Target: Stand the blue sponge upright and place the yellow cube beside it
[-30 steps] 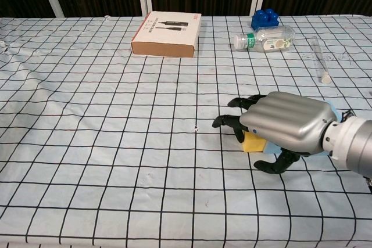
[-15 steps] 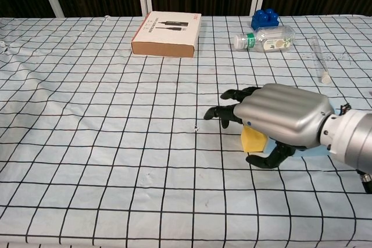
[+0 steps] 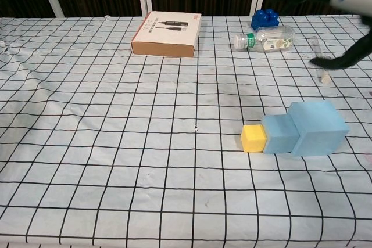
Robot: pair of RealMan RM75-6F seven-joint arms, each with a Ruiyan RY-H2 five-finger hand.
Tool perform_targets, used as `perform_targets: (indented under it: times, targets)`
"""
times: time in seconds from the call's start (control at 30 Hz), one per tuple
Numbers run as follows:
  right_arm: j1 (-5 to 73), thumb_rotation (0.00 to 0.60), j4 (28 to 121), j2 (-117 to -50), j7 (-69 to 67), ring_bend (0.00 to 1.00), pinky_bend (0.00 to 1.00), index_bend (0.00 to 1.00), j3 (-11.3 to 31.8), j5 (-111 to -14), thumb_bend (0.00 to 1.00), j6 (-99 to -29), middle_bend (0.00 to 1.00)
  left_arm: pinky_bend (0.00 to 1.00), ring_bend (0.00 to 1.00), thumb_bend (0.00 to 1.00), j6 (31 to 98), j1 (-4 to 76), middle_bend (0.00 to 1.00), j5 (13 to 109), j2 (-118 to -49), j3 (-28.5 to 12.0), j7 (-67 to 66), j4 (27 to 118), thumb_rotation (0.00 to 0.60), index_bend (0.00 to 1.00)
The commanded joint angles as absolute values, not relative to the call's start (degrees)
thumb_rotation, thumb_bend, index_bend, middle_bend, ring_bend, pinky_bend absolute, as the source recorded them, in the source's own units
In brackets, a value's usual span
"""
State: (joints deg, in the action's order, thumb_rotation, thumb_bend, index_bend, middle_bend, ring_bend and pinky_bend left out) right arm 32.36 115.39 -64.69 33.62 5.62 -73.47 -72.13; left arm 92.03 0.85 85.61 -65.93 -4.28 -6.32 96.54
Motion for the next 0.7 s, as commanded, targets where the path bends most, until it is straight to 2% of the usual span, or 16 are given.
perform_targets:
  times: [0.03,0.13,0.23,0.4,0.57,0.7]
  targets:
    - [24.5,0.6,117.7,-52.1,20.2,0.0,0.12,0.0,6.0,-74.7,0.27,-77.7,0.09,0.0,0.0,0.11,91.9,0.9,0.06,85.5,-66.0,-4.3,-6.4,96.5,0.6,0.16]
    - [19.3,0.6,115.0,-50.2,16.0,0.0,0.12,0.0,3.0,-80.0,0.27,-82.6,0.09,0.0,0.0,0.11,91.6,1.0,0.06,85.1,-66.0,-4.4,-6.6,96.5,0.6,0.16]
    - [14.1,0.6,110.4,-51.7,12.8,0.0,0.12,0.0,0.3,-84.7,0.27,-88.6,0.09,0.0,0.0,0.11,91.1,1.1,0.06,84.9,-65.9,-4.3,-6.7,96.7,0.6,0.16]
    - [5.9,0.6,98.9,-60.0,11.7,0.0,0.12,0.0,-3.4,-88.1,0.27,-96.5,0.07,0.0,0.0,0.11,90.6,1.1,0.06,84.8,-65.3,-3.9,-6.2,97.3,0.6,0.16]
    - [3.4,0.6,88.8,-67.5,10.1,0.0,0.12,0.0,-3.2,-86.3,0.26,-96.3,0.02,0.0,0.0,0.11,89.8,1.0,0.06,84.0,-64.9,-3.7,-6.7,98.0,0.6,0.16]
    - [3.3,0.6,83.8,-69.7,6.2,0.0,0.12,0.0,-2.2,-84.9,0.26,-94.0,0.02,0.0,0.0,0.11,89.3,1.0,0.06,84.9,-64.4,-2.9,-5.7,98.4,0.6,0.16]
